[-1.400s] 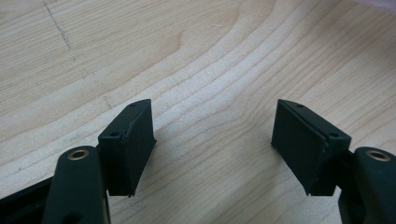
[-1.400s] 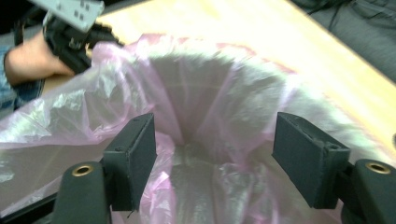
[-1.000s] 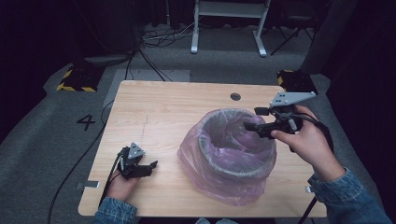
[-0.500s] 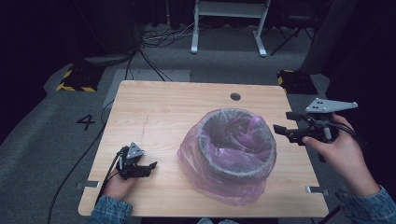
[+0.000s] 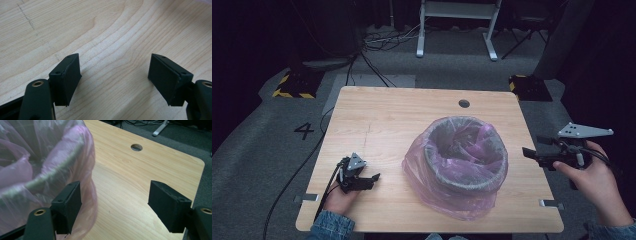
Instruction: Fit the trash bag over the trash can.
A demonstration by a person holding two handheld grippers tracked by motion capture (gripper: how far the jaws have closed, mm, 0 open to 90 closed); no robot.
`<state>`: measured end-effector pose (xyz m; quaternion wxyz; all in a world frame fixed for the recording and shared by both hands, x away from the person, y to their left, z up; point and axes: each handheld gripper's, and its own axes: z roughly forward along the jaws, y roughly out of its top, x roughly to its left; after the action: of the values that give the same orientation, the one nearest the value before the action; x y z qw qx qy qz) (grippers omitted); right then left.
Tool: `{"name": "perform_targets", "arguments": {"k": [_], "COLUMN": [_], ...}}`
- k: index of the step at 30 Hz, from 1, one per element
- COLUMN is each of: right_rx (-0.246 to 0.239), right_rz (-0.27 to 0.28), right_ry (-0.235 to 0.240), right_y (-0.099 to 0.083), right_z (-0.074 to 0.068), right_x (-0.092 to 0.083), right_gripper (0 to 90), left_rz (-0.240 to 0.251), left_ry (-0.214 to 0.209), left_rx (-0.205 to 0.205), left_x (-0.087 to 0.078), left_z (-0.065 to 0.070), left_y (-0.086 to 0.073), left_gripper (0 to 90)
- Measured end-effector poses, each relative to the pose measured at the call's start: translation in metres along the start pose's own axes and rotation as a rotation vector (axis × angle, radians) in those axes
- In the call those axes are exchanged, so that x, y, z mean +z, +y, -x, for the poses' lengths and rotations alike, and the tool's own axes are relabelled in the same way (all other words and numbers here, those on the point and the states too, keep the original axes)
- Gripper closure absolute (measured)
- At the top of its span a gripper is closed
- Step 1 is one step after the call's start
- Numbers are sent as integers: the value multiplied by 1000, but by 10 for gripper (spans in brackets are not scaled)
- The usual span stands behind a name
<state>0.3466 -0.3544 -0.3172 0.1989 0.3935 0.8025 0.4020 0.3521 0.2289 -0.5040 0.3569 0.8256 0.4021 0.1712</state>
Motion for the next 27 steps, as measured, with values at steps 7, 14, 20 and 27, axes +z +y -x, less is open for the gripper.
{"name": "perform_targets", "arguments": {"k": [7, 14, 20, 27], "right_rx": [34, 80, 110, 121], "right_rz": [7, -6, -18, 18], "right_ry": [-14, -3, -41, -79], "right_y": [-26, -61, -87, -110], "right_z": [4, 5, 9, 10], "right_x": [4, 19, 28, 44], "right_gripper": [257, 256, 256, 258], "left_rz": [0, -1, -1, -1], "left_ry": [1, 2, 3, 3], "left_rx": [0, -7, -8, -8], "left_x": [0, -1, -1, -1], "left_z": [0, 1, 1, 0], "left_y": [0, -1, -1, -1], "left_gripper": [256, 256, 255, 255]}}
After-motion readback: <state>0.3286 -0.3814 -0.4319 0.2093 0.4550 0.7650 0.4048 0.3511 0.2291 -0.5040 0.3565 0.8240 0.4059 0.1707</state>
